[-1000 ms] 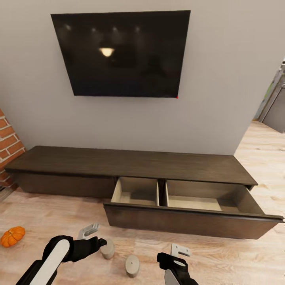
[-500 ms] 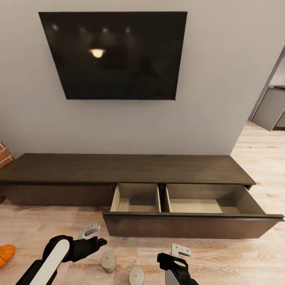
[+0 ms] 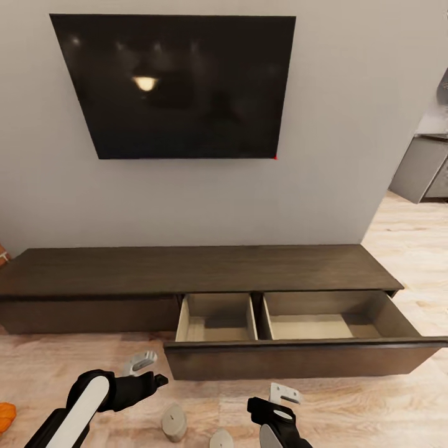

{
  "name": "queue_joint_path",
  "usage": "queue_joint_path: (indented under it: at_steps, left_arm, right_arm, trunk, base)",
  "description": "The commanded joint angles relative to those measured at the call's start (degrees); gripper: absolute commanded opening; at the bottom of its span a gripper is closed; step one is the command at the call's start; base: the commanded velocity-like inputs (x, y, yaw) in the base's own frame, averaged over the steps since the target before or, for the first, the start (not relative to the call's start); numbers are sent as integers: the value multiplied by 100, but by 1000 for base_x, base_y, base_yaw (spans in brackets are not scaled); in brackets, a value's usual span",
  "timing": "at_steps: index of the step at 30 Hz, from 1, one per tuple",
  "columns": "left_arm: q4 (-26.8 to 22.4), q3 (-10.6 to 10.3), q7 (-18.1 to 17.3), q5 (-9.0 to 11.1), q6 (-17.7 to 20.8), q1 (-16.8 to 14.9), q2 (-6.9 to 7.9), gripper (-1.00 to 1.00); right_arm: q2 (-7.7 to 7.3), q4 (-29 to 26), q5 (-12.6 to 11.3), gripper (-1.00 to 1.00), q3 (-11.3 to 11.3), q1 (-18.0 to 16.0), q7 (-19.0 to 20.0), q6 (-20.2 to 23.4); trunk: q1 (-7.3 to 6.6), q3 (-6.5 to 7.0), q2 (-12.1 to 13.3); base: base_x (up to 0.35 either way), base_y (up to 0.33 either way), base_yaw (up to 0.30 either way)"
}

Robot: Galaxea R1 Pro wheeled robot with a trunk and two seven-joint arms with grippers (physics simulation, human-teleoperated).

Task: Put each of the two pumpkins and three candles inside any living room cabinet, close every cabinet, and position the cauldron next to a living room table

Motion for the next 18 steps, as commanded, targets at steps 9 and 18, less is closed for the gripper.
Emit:
queue_joint_path:
  at_steps: [9, 18]
  left_arm:
    - [4, 1, 0, 0, 0, -2, 1, 100]
    - [2, -1, 0, 0, 0, -1, -8, 100]
  right_arm:
    - [18, 8, -15, 100, 1, 0, 8, 0]
    - [44, 9, -12, 100, 7, 1, 8, -1]
  trunk:
    - [0, 5, 0]
    - [0, 17, 0]
  base:
    - [63, 221, -38]
    - [-148, 132, -139]
